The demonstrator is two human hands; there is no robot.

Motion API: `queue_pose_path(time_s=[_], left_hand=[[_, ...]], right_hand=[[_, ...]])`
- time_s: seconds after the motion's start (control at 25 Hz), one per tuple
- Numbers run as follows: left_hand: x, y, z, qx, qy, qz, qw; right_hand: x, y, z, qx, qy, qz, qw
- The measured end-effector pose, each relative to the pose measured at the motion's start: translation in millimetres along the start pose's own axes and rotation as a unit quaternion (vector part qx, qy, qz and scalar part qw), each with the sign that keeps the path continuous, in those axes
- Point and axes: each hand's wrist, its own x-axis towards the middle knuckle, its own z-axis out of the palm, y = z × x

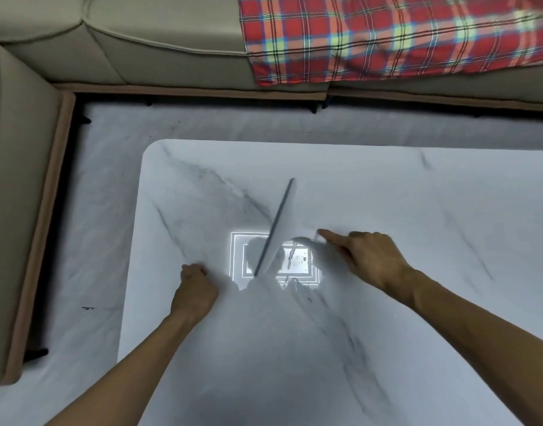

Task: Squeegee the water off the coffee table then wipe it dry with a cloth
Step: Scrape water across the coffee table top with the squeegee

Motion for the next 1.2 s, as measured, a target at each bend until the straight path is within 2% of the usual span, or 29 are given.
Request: queue_pose_path(time_s=[0.08,0.16,0.28,0.4,0.56,0.72,0.88,1.0,1.08,1.2], left_hand=[[0,2,3,0.027,-0.006,-0.015,0.999],[2,0,0,0.028,-0.022,-0.037,0.999],[10,16,-2,0.019,-0.031,-0.050,0.998],[10,24,-11,-0.008,-0.041,-0.057,0.997],[14,25,-20,-0.015,-0.082,-0.051,0.995],[17,25,-18,-0.033,-0.085,-0.064,0.994],[16,29,-13,-0.005,-0.038,-0.070,0.997],[10,35,0,0.016,-0.009,-0.021,1.000],[5,47,9,0.004,-0.001,0.021,1.000],[5,63,22,0.014,-0.041,0.046,0.998]], right_hand=[[-28,29,1,0.002,0.017,0.045,0.999],[-45,36,2,-0.011,0.025,0.049,0.998],[-14,21,-13,-0.002,0.040,-0.021,0.999],[45,-32,-26,0.005,0.042,-0.096,0.994],[108,-85,-25,-0.011,0.019,-0.120,0.993],[104,-52,-26,-0.017,0.018,-0.074,0.997],[52,16,-25,-0.007,0.031,0.047,0.998],[3,48,-30,-0.043,0.048,0.130,0.989],[2,50,-39,-0.025,0.066,0.135,0.988],[51,27,-52,0.059,0.084,0.091,0.991]])
